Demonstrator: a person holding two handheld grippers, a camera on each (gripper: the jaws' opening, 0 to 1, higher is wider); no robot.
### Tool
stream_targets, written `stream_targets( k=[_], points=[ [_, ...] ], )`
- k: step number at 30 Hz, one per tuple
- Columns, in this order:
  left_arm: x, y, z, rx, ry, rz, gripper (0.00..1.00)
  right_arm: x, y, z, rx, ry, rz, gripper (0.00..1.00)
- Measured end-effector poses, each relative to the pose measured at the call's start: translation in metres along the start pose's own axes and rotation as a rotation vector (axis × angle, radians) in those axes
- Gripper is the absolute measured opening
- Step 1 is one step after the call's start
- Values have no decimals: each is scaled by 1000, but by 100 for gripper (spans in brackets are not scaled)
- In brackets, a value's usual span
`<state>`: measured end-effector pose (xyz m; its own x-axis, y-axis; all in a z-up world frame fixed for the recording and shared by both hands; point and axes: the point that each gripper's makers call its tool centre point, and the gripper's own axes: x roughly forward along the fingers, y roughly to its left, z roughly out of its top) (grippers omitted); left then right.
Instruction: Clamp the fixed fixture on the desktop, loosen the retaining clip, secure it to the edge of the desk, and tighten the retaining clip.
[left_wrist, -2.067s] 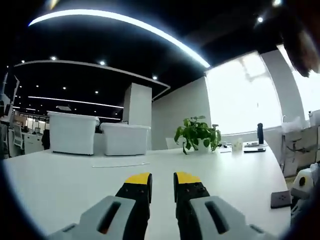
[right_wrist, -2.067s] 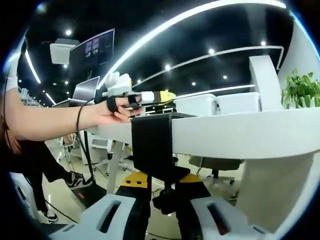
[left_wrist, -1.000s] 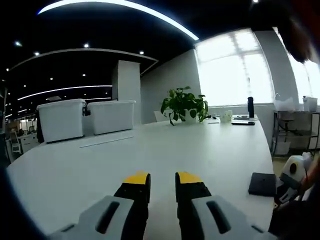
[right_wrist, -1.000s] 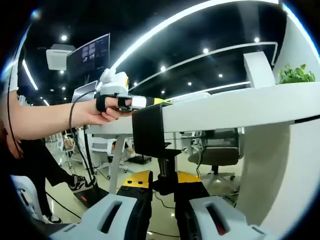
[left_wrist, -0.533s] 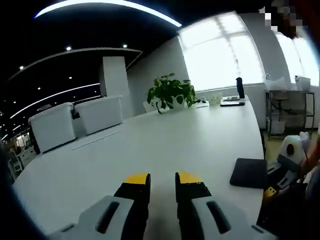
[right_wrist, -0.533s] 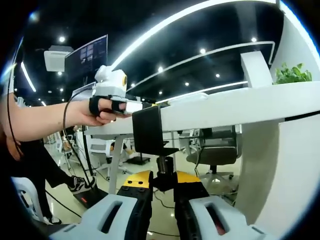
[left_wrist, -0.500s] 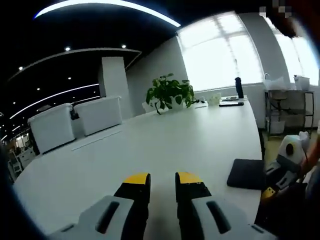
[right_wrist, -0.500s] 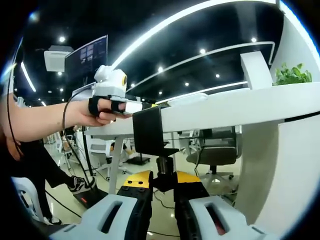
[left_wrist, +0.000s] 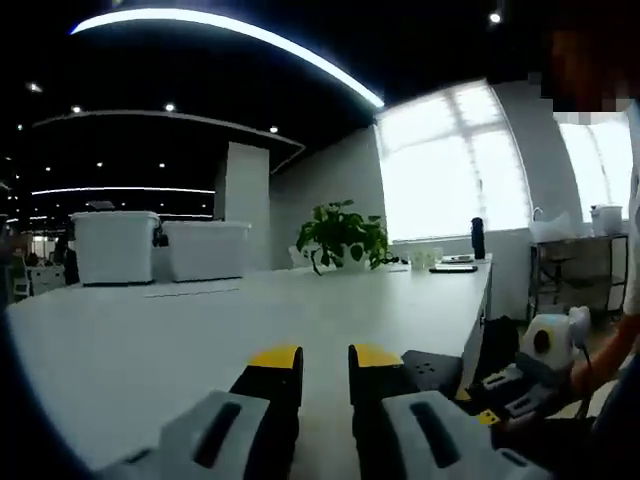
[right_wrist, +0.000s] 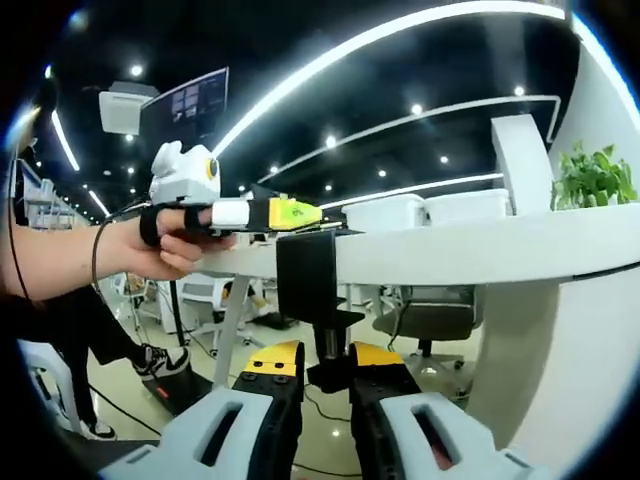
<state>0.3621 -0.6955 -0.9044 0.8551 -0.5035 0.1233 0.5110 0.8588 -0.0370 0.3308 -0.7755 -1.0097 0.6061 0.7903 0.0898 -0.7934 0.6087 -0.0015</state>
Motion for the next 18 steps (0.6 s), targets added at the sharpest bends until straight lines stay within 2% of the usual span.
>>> stream_targets(
  k=[2,7,9,14,18],
  points=[
    [-4,-7,9,-26,-54,-11,18,1,-1,2,-18,3,-4,16],
    [-11,-23,7,-47,-71,-49,18,1,3,8,-60,3,-12,17],
    [-13,-33,11,-117,-107,-91,18,0,6,9,-72,3,-14,17],
    [-14,-49,10,-100,-105,-110,18,-1,12,4,-92,16,-27,18],
    [-14,-64,-3,-95,-84,-139,18,-1,11,1,-95,22,-28,19]
  ],
)
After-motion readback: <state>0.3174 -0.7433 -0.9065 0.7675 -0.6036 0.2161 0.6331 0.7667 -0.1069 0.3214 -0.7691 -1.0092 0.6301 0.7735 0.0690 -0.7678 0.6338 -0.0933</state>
